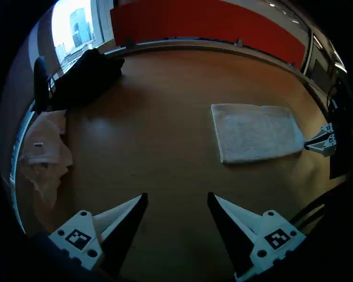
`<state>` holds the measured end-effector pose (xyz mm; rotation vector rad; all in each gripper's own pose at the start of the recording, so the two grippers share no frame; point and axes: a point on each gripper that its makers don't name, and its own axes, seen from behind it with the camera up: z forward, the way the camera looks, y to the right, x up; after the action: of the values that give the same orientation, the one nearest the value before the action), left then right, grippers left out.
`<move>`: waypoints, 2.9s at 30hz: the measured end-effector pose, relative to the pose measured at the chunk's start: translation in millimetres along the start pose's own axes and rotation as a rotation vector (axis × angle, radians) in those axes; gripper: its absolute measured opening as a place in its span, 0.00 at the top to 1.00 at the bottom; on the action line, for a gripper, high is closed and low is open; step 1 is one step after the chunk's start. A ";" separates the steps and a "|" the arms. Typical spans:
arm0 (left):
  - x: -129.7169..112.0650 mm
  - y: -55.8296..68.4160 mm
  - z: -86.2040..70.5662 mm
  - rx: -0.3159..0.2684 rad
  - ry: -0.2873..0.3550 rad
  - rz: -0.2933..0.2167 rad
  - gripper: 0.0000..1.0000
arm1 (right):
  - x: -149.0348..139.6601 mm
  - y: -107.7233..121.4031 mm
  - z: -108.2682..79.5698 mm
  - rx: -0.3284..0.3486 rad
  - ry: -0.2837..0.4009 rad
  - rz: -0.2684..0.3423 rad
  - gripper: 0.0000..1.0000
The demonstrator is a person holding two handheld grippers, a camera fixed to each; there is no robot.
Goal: Fold towel
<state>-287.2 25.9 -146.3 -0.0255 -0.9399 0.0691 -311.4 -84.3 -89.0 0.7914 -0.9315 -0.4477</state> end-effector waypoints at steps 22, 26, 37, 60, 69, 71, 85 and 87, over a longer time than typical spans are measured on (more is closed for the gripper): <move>7.5 -6.9 -9.0 0.007 0.023 -0.018 0.06 | 62.1 17.3 -52.3 -0.075 0.118 -0.038 0.96; 8.5 -7.1 -11.6 0.005 0.028 -0.021 0.06 | 66.2 21.1 -61.3 -0.086 0.128 -0.043 0.97; 10.9 -6.4 -16.7 -0.001 0.039 -0.027 0.06 | 74.0 31.3 -80.5 -0.108 0.141 -0.070 0.97; 9.6 -17.8 -51.9 0.009 0.083 -0.096 0.06 | 162.2 -44.1 -33.4 0.052 0.179 -0.273 0.97; -4.4 -31.8 -69.0 0.029 0.093 -0.148 0.06 | 173.1 -107.2 21.9 0.177 0.109 -0.387 0.97; -6.8 -34.8 -70.4 0.034 0.094 -0.158 0.06 | 169.4 -113.7 30.3 0.189 0.093 -0.394 0.97; -13.2 -43.5 -71.2 0.042 0.091 -0.175 0.06 | 156.9 -118.7 41.1 0.208 0.055 -0.367 0.93; -13.1 -43.1 -71.0 0.041 0.090 -0.174 0.06 | 156.4 -118.9 39.7 0.210 0.057 -0.360 0.83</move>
<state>-235.4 -17.5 -196.6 0.0900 -0.8476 -0.0732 -262.3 -278.5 -82.3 1.1666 -0.7920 -0.6432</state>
